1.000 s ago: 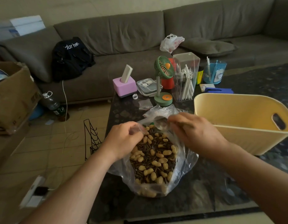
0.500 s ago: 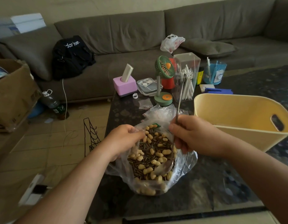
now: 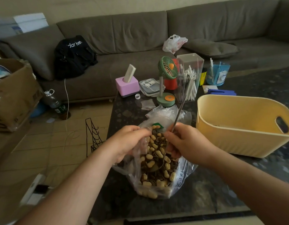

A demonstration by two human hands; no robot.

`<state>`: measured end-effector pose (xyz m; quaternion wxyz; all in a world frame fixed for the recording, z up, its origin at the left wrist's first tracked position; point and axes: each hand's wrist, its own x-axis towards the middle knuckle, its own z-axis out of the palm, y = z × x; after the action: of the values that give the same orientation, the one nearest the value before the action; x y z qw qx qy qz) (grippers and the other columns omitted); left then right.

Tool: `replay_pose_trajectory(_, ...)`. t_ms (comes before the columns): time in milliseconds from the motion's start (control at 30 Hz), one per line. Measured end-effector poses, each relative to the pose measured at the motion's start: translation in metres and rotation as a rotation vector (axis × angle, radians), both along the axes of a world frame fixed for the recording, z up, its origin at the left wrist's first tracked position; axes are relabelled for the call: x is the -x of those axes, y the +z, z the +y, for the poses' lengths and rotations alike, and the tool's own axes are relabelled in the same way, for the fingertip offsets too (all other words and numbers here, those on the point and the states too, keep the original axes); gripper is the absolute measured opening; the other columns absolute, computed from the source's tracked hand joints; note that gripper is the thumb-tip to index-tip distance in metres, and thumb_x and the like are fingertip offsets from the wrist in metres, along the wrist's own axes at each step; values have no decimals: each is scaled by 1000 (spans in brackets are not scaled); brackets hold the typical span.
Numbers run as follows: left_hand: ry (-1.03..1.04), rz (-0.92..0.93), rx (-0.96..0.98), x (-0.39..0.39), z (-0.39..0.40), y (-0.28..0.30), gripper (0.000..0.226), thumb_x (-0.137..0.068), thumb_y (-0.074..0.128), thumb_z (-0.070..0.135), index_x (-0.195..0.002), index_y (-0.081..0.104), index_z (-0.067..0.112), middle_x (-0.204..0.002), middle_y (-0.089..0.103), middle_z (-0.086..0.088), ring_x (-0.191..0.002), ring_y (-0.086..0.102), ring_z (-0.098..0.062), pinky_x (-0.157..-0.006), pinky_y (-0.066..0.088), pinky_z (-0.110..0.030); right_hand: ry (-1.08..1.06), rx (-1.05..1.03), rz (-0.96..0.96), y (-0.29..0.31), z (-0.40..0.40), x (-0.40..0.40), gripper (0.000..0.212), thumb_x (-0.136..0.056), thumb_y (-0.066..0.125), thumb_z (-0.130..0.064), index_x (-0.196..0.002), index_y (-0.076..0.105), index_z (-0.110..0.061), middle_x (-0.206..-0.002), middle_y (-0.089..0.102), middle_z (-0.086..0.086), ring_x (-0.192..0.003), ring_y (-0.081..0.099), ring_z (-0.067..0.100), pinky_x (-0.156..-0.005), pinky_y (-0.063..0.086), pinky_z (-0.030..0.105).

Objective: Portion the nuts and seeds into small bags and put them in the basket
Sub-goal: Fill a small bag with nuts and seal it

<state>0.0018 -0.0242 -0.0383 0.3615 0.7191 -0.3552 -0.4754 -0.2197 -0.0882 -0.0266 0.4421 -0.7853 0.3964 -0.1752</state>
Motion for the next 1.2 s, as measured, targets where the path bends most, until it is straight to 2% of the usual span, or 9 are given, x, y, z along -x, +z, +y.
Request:
replay_pose_trajectory(100,-28,-207,-10,-12,1,3,36,-88,74,60,-112,74,34,-107,79,-1,-101,74,-21,-94,62,-53,23,108,77,6,-6,4,14,-106,56,-38,-98,61,-27,-75,75,-3,-65,72,8,-63,60,24)
replay_pose_trajectory(200,-62,-354,-51,-14,4,1,32,-91,71,61,-112,69,38,-107,73,2,-98,71,-21,-85,63,-46,19,175,65,5,-5,5,13,-106,56,-38,-97,59,-29,-75,73,-3,-65,71,5,-63,59,23)
replay_pose_trajectory(333,-85,-334,-28,-6,4,-1,33,-88,71,62,-109,71,38,-104,74,2,-93,71,-20,-73,57,-38,70,320,44,-4,5,-2,12,-104,57,-40,-97,59,-31,-78,70,-3,-69,70,6,-69,60,34)
replay_pose_trajectory(467,-30,-171,-8,-5,2,-2,32,-89,75,54,-109,77,29,-104,79,1,-99,75,-22,-91,64,-50,88,331,-51,-16,15,-9,9,-104,55,-39,-101,59,-32,-80,68,-6,-74,68,9,-72,59,42)
replay_pose_trajectory(633,-3,45,3,-4,3,4,22,-98,75,38,-111,77,20,-100,81,-3,-94,76,-20,-98,62,-50,-112,122,-157,-23,13,-9,11,-108,53,-35,-103,62,-32,-85,73,-2,-76,72,11,-74,63,39)
replay_pose_trajectory(733,-36,113,-12,-2,5,8,26,-99,73,32,-121,74,18,-113,79,-9,-101,76,-23,-96,63,-47,-201,-92,-183,-23,8,-11,15,-109,52,-32,-105,64,-26,-90,75,2,-78,75,13,-75,65,35)
replay_pose_trajectory(833,-64,169,-20,-2,5,10,28,-99,73,29,-126,71,19,-118,78,-10,-106,78,-26,-85,64,-39,-239,-263,-226,-27,4,-14,16,-109,53,-29,-104,66,-22,-91,77,7,-81,76,26,-80,65,46)
replay_pose_trajectory(1033,-54,-141,137,-8,4,7,35,-74,77,58,-105,79,42,-115,77,10,-112,73,-16,-101,59,-51,-306,-282,-271,-15,1,-9,19,-109,53,-26,-104,66,-14,-87,76,13,-81,75,37,-80,64,55)
replay_pose_trajectory(1200,-62,-279,316,-3,5,3,35,-87,84,43,-117,68,48,-116,74,20,-114,67,0,-104,57,-41,-300,-87,-233,18,0,1,21,-109,50,-30,-102,65,-17,-80,75,6,-71,75,24,-73,65,48)
